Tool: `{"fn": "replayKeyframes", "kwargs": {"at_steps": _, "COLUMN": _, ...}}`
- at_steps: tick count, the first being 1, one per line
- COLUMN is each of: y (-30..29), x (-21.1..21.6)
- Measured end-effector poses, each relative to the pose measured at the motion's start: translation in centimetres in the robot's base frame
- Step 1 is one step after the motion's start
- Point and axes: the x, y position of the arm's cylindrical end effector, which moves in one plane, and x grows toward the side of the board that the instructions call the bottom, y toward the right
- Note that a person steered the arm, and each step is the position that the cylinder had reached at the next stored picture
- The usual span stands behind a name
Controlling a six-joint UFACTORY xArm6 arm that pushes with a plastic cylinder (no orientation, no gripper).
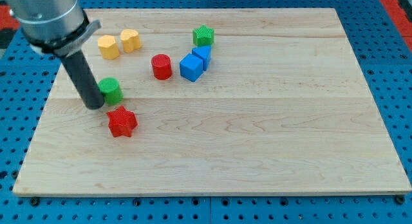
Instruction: Make the semi circle using the red circle and blue blocks
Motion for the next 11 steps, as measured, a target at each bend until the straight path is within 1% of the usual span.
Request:
{"fn": "replayKeyframes", "kwargs": {"at_steps": 1, "y": 2.5, "x": -3.7}}
{"fn": "replayKeyframes", "kwargs": {"at_steps": 2, "y": 5.9, "x": -4.9}}
{"fn": "replayKeyframes", "kwargs": {"at_steps": 3, "y": 6.6, "x": -3.3}}
{"fn": "replayKeyframes", "kwargs": {"at_steps": 4, "y": 11.6, "x": -5.1}}
{"fn": "replayKeyframes", "kwargs": {"at_steps": 5, "y": 12.9, "x": -8.3}}
{"fn": "replayKeyframes", "kwargs": {"at_steps": 6, "y": 13.8, "x": -9.1}}
{"fn": "replayKeyframes", "kwargs": {"at_steps": 7, "y": 12.5, "x": -7.3}}
{"fn": "replayKeyframes", "kwargs": {"at_steps": 8, "y": 18.3, "x": -6.0}}
{"fn": "replayKeyframes", "kwargs": {"at_steps": 9, "y": 19.5, "x": -4.8}}
{"fn": "replayKeyframes", "kwargs": {"at_steps": 10, "y": 26.0, "x": -3.0}}
{"fn": "replayKeyframes", "kwargs": {"at_steps": 11, "y": 32.7, "x": -6.5}}
